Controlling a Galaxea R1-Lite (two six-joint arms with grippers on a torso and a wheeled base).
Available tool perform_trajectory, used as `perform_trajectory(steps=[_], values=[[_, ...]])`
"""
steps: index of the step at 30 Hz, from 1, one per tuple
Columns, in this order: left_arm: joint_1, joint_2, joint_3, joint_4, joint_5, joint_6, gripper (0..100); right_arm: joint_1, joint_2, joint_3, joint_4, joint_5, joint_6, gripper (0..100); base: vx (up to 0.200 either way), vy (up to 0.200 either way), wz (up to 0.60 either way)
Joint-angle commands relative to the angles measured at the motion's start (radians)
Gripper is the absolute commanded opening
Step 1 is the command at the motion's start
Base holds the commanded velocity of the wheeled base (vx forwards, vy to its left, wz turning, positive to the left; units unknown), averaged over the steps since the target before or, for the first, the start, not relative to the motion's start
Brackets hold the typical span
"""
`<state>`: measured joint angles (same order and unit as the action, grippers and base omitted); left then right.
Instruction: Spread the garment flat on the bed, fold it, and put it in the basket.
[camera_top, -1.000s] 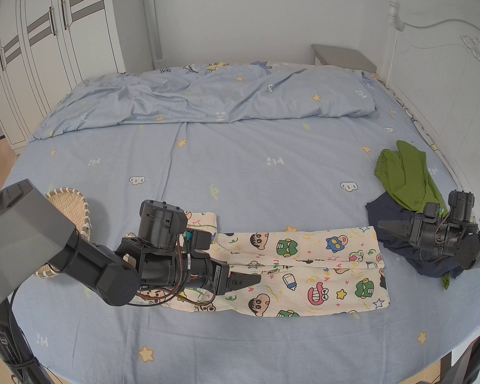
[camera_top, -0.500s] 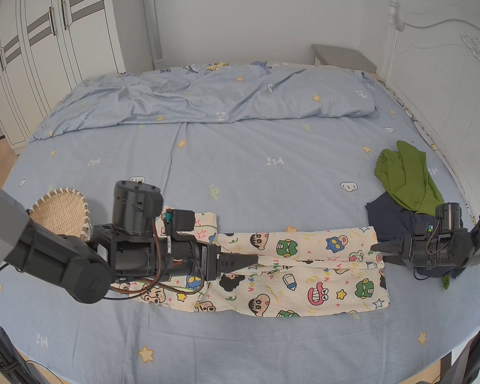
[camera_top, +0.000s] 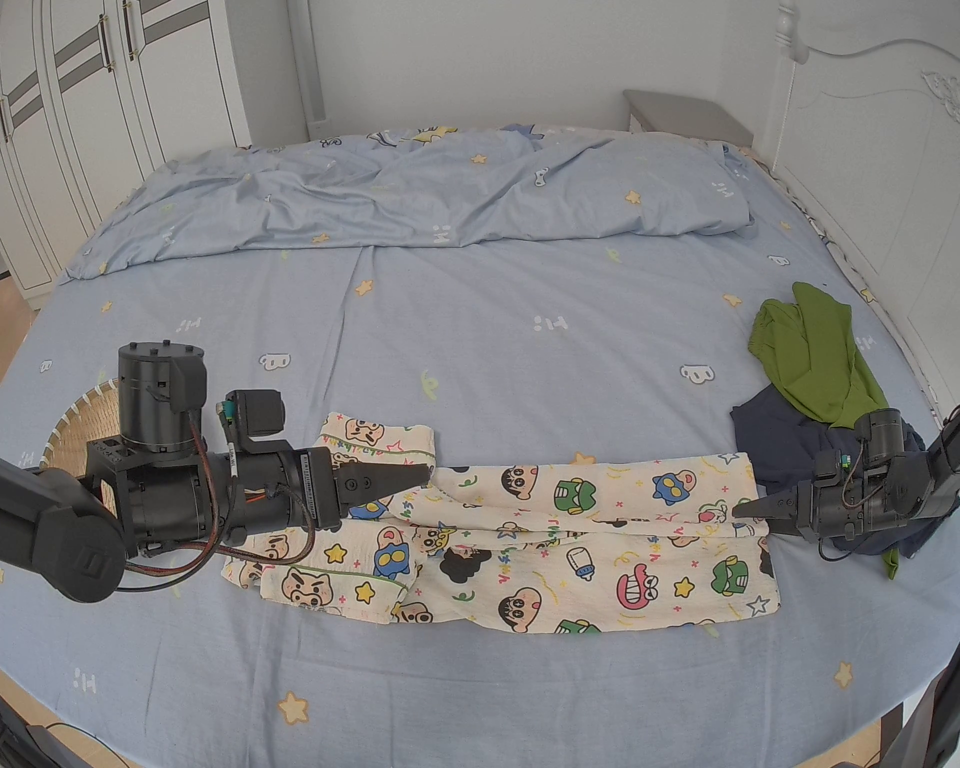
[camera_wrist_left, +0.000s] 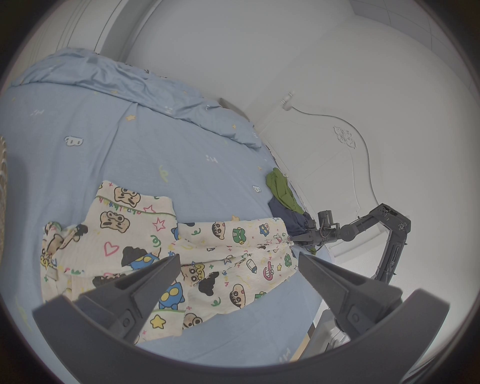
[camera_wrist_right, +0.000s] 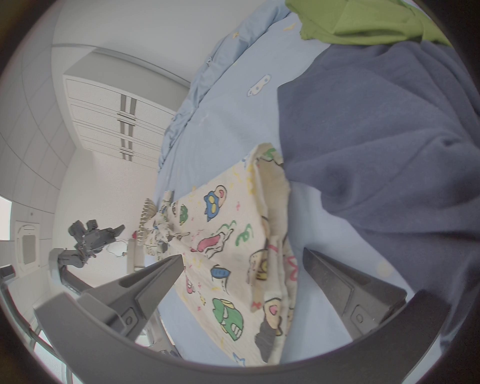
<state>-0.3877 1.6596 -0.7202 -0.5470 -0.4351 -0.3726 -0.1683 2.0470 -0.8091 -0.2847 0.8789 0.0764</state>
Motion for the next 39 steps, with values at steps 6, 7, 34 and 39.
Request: perform_trajectory(steps=[6, 7, 34, 39], values=[[0.044, -0.049, 0.059, -0.005, -0.002, -0.026, 100, 0.024, 0.064, -0.094, 0.075, 0.075, 0.017, 100, 0.0, 0.0, 0.0], [0.049, -0.049, 0.061, -0.005, -0.002, -0.026, 100, 0.029, 0.064, -0.099, 0.082, 0.075, 0.019, 100, 0.0, 0.0, 0.0], [0.13, -0.047, 0.036, -0.077, -0.08, -0.189, 100, 0.012, -0.053, -0.058, 0.094, 0.16, 0.029, 0, 0.0, 0.0, 0.0], [0.131, -0.047, 0.038, -0.076, -0.086, -0.189, 100, 0.03, -0.074, -0.045, 0.096, 0.158, 0.037, 0, 0.0, 0.0, 0.0]])
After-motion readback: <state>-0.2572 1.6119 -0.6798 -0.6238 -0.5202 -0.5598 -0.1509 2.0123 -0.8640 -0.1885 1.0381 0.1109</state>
